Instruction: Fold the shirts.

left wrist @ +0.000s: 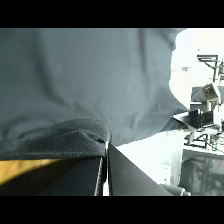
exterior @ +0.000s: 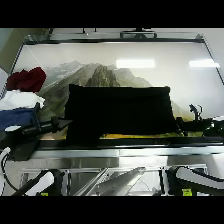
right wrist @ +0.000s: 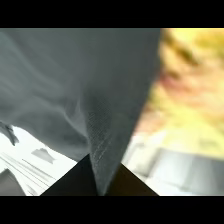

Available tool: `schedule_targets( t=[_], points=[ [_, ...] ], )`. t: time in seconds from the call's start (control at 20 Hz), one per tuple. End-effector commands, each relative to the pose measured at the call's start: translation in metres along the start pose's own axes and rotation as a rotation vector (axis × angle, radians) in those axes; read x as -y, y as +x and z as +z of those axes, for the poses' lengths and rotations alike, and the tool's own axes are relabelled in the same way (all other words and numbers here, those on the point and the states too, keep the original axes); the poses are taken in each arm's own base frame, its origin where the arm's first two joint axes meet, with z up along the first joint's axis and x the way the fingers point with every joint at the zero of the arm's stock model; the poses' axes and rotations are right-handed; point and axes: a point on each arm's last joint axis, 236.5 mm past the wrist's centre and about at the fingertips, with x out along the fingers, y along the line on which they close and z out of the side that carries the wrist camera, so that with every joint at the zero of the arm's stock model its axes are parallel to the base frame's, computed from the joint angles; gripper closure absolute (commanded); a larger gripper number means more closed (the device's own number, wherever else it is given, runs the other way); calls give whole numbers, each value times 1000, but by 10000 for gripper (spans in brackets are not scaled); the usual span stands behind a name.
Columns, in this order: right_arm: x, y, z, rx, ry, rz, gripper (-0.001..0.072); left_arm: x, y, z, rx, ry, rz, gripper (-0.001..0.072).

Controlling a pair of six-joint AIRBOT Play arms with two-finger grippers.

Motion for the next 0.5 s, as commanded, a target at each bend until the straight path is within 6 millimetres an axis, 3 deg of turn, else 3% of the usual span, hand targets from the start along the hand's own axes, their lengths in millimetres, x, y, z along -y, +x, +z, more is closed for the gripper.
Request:
schedule_targets(
  t=[0.0,0.1,0.2,0.35,0.45],
  points=[
    [-49,-13,39,113,-73,120,692,42,8,34,-6,92,-51,681],
    [-69,-19,61,159,-141,111,692,62,22,59,-35,158,-65,681],
    [-78,-26,92,224,-174,76,692,74,28,100,-17,190,-68,681],
    [-91,-32,134,283,-181,124,692,76,30,158,47,198,-52,682],
    [-91,-23,156,278,-181,151,692,69,40,182,59,189,-46,681]
  ],
)
